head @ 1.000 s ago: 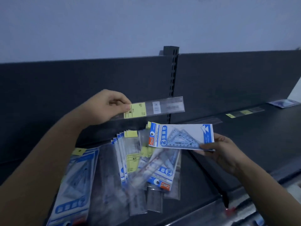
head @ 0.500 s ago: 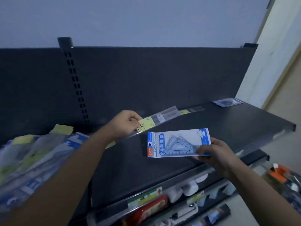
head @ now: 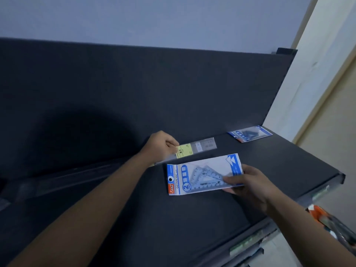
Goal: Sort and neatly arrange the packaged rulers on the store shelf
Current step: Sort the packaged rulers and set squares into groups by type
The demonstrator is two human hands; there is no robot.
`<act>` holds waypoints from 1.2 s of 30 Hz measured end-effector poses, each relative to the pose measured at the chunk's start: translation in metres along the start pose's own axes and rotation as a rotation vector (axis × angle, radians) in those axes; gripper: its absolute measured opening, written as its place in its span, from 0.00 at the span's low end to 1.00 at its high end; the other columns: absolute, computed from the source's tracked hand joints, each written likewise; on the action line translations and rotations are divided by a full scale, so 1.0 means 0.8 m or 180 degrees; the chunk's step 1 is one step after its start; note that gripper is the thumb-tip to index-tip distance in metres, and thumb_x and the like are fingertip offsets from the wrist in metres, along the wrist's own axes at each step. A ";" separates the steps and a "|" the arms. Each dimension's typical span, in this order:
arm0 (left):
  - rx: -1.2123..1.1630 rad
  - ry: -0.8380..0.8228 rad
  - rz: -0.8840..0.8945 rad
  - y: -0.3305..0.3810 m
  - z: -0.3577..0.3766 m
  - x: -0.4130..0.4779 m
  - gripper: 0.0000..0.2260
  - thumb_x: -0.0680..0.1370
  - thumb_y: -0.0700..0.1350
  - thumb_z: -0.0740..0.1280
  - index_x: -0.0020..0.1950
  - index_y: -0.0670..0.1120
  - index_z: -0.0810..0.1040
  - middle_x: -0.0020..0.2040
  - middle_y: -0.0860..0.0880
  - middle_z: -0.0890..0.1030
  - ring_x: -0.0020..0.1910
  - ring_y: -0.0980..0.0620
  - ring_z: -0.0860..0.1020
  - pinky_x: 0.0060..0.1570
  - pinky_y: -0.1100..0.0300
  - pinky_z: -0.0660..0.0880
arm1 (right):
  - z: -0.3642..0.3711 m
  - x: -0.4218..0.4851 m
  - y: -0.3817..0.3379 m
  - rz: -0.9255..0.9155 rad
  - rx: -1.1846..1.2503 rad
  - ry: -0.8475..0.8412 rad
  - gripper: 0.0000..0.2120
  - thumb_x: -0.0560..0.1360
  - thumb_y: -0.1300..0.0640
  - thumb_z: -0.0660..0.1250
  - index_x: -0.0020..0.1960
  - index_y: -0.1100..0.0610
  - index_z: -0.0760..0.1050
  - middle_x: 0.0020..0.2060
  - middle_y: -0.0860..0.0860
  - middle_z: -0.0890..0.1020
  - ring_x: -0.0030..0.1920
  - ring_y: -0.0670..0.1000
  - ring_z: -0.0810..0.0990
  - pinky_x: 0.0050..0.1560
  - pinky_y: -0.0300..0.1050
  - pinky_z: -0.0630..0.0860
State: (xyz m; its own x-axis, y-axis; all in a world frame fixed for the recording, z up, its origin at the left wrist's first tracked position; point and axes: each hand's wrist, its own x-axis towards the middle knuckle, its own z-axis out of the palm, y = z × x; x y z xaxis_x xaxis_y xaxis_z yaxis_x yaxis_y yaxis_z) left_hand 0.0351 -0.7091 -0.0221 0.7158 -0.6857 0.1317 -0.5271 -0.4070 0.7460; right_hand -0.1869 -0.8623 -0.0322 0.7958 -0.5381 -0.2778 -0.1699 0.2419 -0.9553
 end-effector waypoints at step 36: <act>0.1150 0.1049 -0.0823 0.192 0.301 0.188 0.12 0.70 0.49 0.76 0.48 0.44 0.79 0.45 0.49 0.80 0.44 0.51 0.78 0.45 0.55 0.74 | -0.342 0.315 -0.074 -0.1436 -0.2774 -0.0096 0.30 0.67 0.50 0.75 0.64 0.50 0.64 0.56 0.51 0.77 0.57 0.56 0.74 0.58 0.54 0.73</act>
State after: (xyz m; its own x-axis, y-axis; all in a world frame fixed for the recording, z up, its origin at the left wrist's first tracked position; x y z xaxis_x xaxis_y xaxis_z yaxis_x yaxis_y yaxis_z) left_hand -0.0485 -1.0205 -0.0450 0.9177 -0.3343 0.2146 -0.3971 -0.7581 0.5173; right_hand -0.1350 -1.2331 -0.0737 0.9039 -0.4098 0.1226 -0.2061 -0.6685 -0.7146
